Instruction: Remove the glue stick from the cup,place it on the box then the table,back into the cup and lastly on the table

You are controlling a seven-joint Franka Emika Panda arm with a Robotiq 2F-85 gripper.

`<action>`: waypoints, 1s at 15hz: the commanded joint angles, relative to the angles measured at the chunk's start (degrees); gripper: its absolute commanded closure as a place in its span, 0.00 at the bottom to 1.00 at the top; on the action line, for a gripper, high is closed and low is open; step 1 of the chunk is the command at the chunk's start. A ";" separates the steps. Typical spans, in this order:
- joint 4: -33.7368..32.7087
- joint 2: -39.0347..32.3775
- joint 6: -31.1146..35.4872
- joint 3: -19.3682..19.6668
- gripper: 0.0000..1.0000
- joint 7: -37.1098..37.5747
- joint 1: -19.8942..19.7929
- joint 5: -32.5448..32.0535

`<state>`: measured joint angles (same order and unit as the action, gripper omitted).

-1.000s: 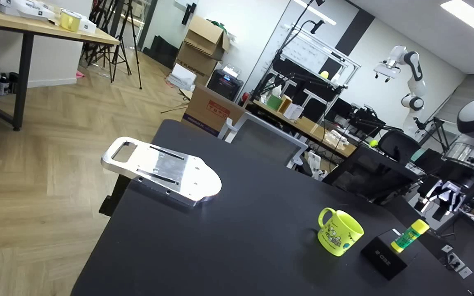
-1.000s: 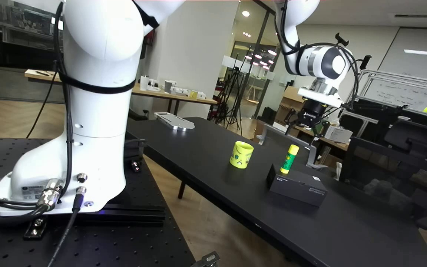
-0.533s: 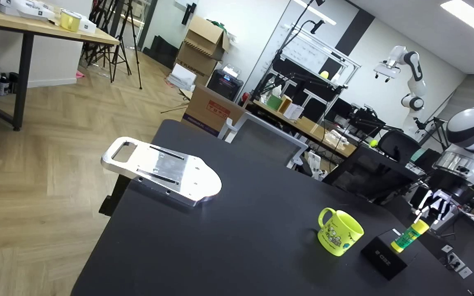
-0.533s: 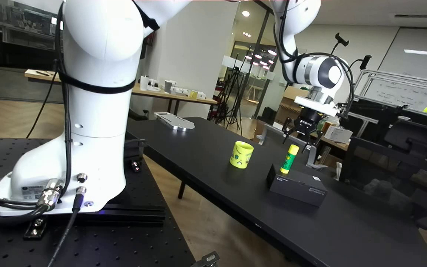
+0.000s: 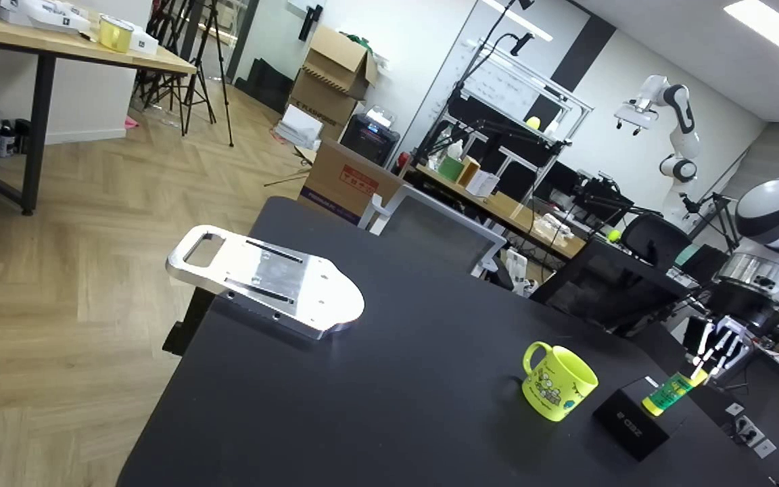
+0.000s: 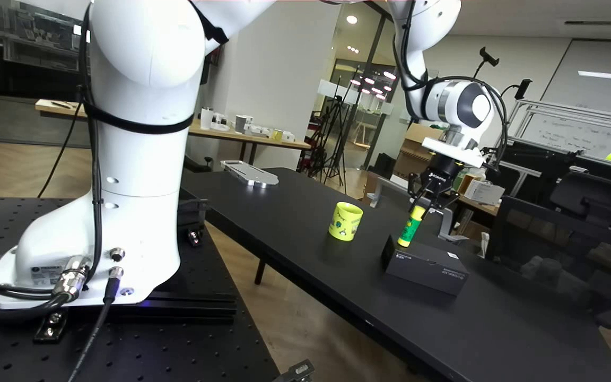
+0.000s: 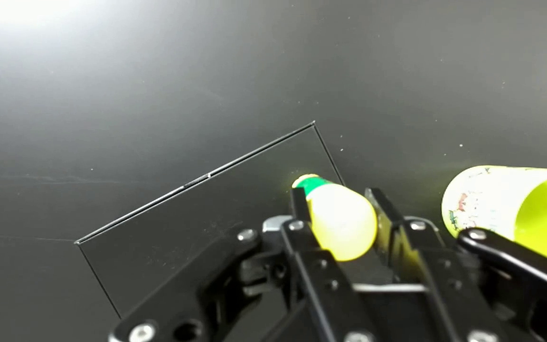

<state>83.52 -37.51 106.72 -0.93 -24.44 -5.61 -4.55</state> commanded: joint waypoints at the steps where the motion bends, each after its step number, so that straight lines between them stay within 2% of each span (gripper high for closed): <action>1: -2.10 0.74 -2.60 0.06 0.91 -0.15 -0.88 0.10; 6: -4.21 0.99 -3.93 1.43 0.91 -1.04 -3.07 -0.10; 8: -5.66 -0.37 -5.26 1.90 0.91 -3.19 -5.13 0.56; 12: -10.59 -5.65 -8.48 3.50 0.91 -5.41 -9.16 0.47; 15: -13.21 -9.57 -8.42 4.28 0.91 -5.67 -11.48 0.32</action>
<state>76.31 -42.17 100.51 2.84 -29.82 -15.52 -4.43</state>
